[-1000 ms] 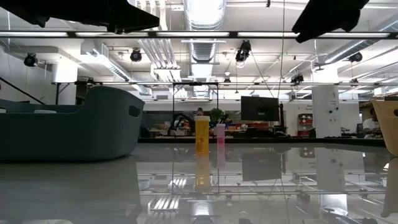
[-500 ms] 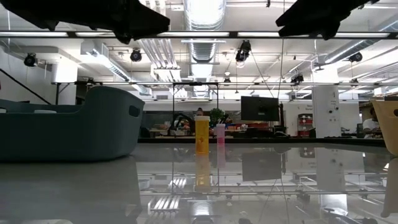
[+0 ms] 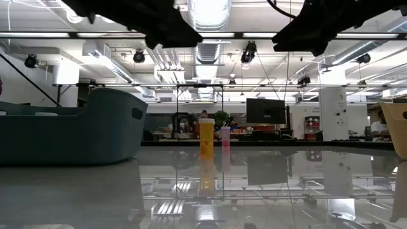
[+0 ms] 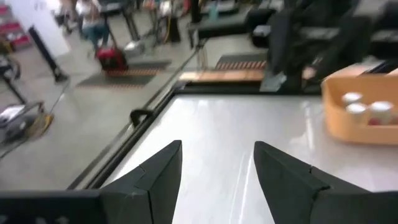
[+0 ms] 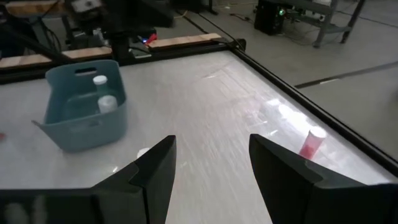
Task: Pick and place medicine bottles into bin by pill shape (circle, oval)
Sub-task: Put the pink bottled capsules into the yellow bin
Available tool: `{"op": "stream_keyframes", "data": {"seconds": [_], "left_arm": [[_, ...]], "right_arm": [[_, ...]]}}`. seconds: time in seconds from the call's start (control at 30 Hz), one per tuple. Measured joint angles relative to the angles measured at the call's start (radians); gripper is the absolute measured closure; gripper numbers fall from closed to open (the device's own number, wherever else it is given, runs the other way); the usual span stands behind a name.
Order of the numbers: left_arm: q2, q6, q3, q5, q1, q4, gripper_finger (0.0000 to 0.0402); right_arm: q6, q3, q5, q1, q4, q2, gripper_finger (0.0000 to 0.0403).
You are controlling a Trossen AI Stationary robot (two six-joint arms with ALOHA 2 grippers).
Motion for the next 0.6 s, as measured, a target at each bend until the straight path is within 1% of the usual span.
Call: {"op": "stream_keyframes", "data": {"seconds": [0.1, 0.2, 0.4, 0.6], "left_arm": [[0.061, 0.0, 0.077, 0.007, 0.041, -0.075, 0.0217], [0.129, 0.0, 0.142, 0.033, 0.083, -0.113, 0.0217], [0.278, 0.0, 0.263, 0.12, 0.16, -0.116, 0.0217], [0.408, 0.001, 0.369, 0.155, 0.217, -0.132, 0.0217]], "right_arm": [[-0.036, 0.0, -0.004, -0.002, -0.005, -0.017, 0.0209], [-0.059, 0.0, -0.005, -0.002, -0.01, -0.044, 0.0209], [-0.047, 0.0, -0.006, -0.002, -0.091, -0.096, 0.0209], [-0.04, -0.001, -0.006, -0.002, -0.102, -0.106, 0.0209]]}}
